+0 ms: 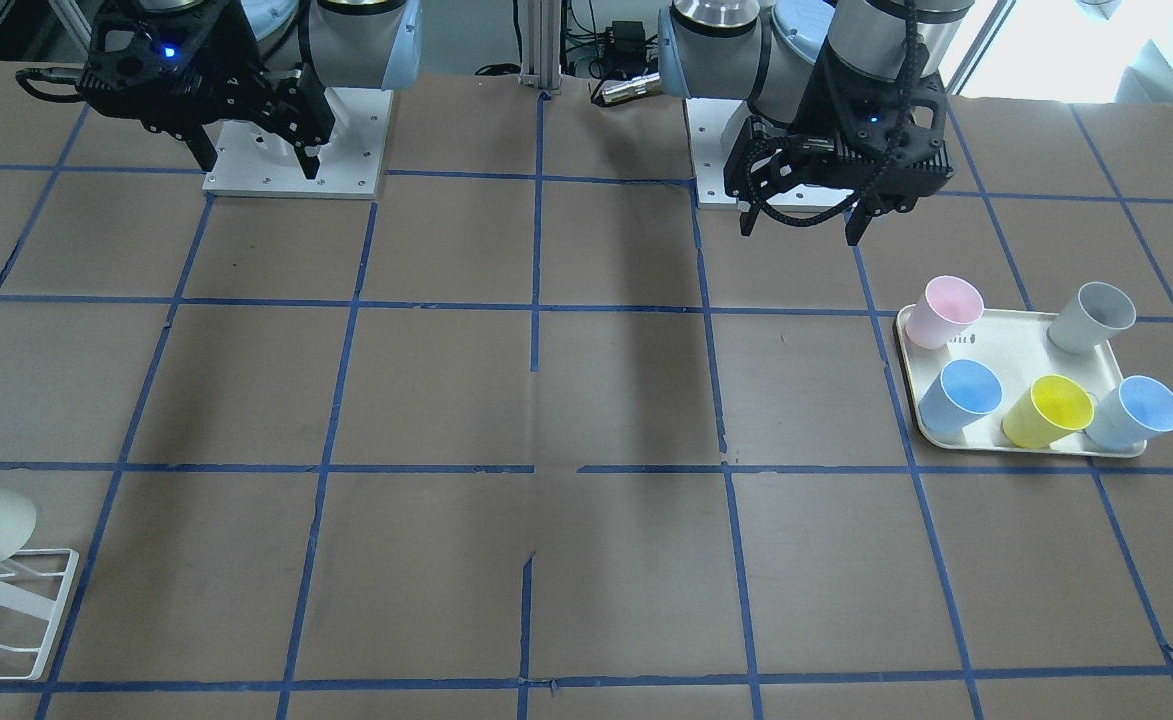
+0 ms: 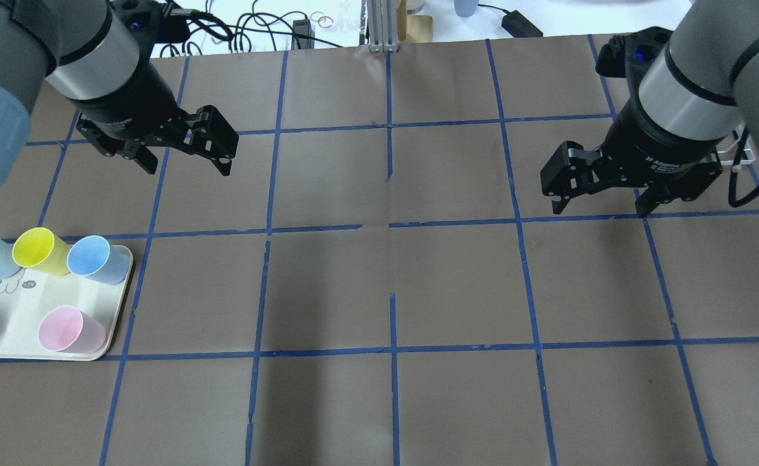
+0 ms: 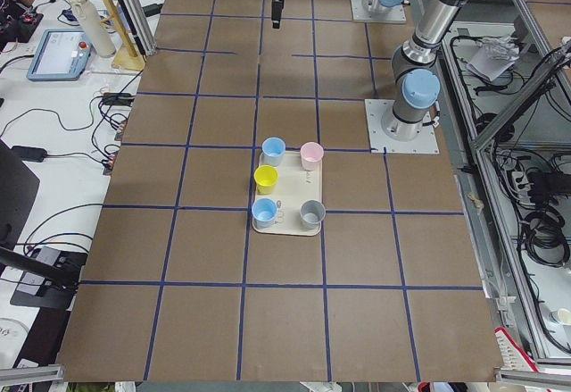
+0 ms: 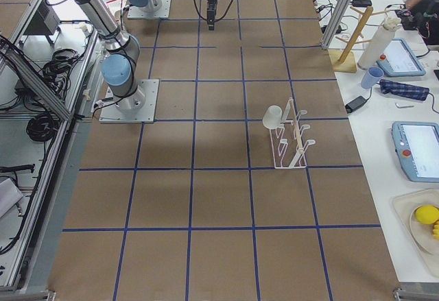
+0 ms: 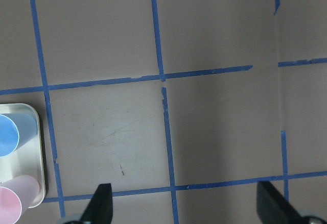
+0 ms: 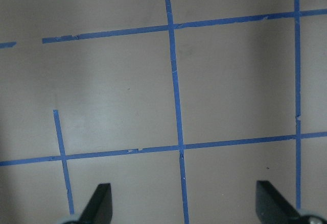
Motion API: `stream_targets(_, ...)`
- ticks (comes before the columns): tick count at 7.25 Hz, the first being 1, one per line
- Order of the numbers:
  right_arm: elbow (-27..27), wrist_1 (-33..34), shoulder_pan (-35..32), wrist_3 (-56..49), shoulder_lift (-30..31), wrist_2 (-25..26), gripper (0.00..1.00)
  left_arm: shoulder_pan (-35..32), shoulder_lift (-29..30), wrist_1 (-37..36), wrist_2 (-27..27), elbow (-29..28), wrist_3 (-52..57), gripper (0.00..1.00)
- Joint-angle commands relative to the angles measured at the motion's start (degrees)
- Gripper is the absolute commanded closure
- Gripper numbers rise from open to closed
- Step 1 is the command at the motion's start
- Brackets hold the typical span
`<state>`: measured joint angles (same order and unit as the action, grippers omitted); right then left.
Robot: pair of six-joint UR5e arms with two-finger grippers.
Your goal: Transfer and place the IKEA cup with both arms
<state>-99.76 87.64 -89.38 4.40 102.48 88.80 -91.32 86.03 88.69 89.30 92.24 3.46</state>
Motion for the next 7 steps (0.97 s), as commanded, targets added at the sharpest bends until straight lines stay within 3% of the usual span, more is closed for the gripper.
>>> stream_targets(1, 0.00, -0.10, 0.00, 0.00, 0.00, 0.06, 0.00, 0.00, 0.02, -0.01, 0.00, -0.04, -0.12, 0.00)
stream_targets(7, 0.00, -0.19, 0.09, 0.09, 0.00, 0.15, 0.00, 0.00, 0.19, -0.28, 0.17, 0.22, -0.12, 0.00)
